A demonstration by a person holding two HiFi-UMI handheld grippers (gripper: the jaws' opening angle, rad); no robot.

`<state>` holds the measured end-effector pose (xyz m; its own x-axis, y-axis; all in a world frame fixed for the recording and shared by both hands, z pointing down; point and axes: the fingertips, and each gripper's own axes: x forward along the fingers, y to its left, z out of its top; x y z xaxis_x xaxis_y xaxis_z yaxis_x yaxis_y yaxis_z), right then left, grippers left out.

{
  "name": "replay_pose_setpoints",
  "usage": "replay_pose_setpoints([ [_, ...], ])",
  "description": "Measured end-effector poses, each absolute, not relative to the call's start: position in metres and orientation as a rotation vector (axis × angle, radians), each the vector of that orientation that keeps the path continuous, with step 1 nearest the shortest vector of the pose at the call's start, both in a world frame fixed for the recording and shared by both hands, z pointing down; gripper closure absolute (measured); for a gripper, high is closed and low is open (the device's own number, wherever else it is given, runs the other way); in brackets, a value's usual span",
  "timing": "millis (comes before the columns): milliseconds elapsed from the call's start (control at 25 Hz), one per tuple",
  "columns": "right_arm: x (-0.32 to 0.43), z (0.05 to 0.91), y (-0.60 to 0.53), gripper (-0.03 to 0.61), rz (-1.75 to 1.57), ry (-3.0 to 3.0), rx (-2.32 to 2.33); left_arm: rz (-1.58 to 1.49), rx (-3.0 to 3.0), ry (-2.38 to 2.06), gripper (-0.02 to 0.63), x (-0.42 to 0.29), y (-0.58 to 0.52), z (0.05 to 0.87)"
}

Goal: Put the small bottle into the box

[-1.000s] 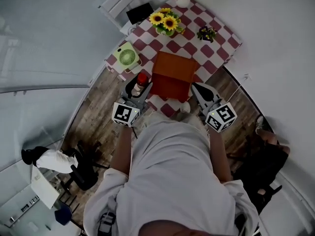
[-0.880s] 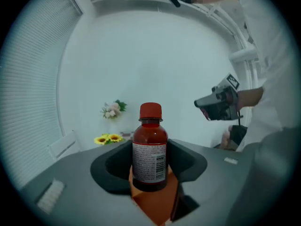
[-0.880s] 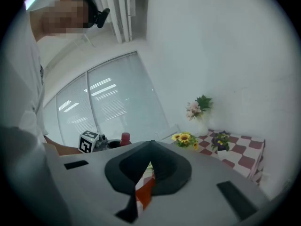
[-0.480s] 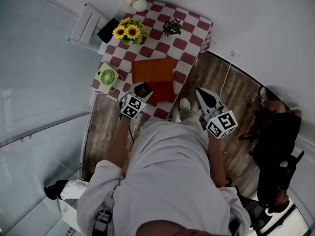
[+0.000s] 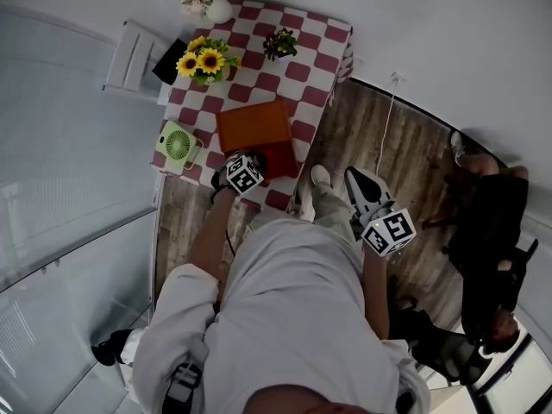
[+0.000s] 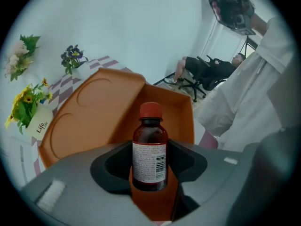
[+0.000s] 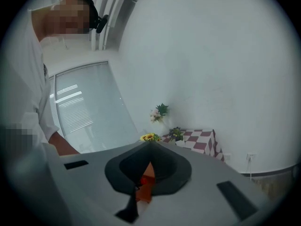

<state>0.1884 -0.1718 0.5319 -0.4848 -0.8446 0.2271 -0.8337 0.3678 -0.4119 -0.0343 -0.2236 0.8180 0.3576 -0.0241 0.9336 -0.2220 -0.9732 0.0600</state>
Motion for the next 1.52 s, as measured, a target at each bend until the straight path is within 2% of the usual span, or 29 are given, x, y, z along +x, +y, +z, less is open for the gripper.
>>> replay_pose_setpoints([
  [360,0.177,0.526,-0.169,0.577,-0.762,2.602,-1.588,1.862,2.313,-0.113,0.396,-0.04,-0.217,0.858],
  [720,0.163,0.522,-0.173,0.577,-0.758,2.64,-1.555,1.874,2.343,-0.098,0.391,-0.038,-0.216,0.856],
  [800,0.16,0.522,-0.175,0.577,-0.752,2.65,-1.543,1.854,2.352,-0.11,0.373,-0.039,-0.218,0.852],
  [1040,0.154,0.521,-0.173,0.577,-0.736,2.664,-1.514,1.729,2.365,-0.124,0.331,-0.034,-0.216,0.83],
  [1320,0.143,0.518,-0.177,0.577,-0.726,2.693,-1.454,1.446,2.47,-0.207,0.247,-0.012,-0.215,0.777],
  [1440,0.135,0.513,-0.182,0.577,-0.714,2.717,-1.419,1.254,2.553,-0.298,0.263,-0.003,-0.219,0.738],
  [1520,0.129,0.51,-0.185,0.577,-0.705,2.734,-1.392,1.126,2.607,-0.378,0.32,-0.001,-0.222,0.711],
])
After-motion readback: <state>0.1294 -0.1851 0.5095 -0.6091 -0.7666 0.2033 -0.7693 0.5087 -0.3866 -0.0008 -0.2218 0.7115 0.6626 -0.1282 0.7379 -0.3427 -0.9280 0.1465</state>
